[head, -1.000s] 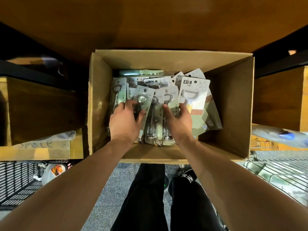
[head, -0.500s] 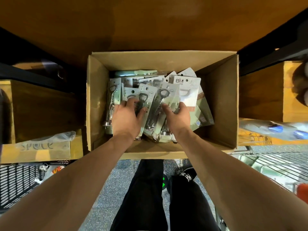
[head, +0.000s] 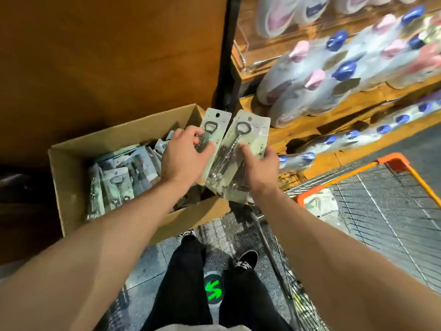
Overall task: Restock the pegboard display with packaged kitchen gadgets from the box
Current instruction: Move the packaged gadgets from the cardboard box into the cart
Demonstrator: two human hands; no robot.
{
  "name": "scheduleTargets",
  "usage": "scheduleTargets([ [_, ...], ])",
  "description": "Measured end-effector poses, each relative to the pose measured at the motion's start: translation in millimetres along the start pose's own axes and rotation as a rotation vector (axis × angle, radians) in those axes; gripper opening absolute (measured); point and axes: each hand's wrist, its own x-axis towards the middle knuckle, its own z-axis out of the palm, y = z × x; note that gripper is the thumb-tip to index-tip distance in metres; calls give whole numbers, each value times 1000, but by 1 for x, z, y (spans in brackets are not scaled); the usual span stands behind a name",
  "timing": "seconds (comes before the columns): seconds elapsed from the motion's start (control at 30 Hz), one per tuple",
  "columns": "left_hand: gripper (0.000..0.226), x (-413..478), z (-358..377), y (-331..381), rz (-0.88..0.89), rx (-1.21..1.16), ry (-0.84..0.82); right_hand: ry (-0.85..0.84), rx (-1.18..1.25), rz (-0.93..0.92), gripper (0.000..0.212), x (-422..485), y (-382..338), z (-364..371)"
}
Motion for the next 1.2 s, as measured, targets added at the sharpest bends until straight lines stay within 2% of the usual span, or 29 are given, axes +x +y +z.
scheduleTargets([
  [0.13, 32, -33, 38, 99, 172, -34, -63, 219, 113, -46, 47, -6, -15, -103],
  [0.23, 33, -63, 77, 159, 326, -4, -115, 343, 202, -51, 53, -12, -13, -176],
  [0.4, 34, -118, 168, 227, 510, 37, -282, 506, 298, 44, 45, -22, 28, -298],
  [0.53, 34, -160, 244, 237, 555, 134, -490, 582, 265, 185, 32, -33, 89, -362],
  [0.6, 33, -178, 281, 232, 540, 238, -588, 571, 225, 284, 48, -33, 138, -385],
  [0.7, 34, -201, 330, 211, 498, 386, -719, 547, 215, 454, 89, -39, 200, -399],
  [0.8, 35, -220, 360, 189, 455, 524, -831, 503, 202, 590, 96, -50, 243, -403],
  [0.9, 37, -231, 376, 177, 411, 564, -926, 512, 166, 696, 91, -55, 268, -404],
  [1.03, 40, -232, 376, 177, 361, 525, -1015, 675, 138, 762, 72, -54, 263, -403],
  [1.1, 34, -226, 369, 186, 389, 483, -972, 710, 102, 681, 60, -49, 246, -400],
  [1.2, 24, -209, 346, 206, 438, 392, -860, 642, 106, 487, 34, -40, 212, -385],
])
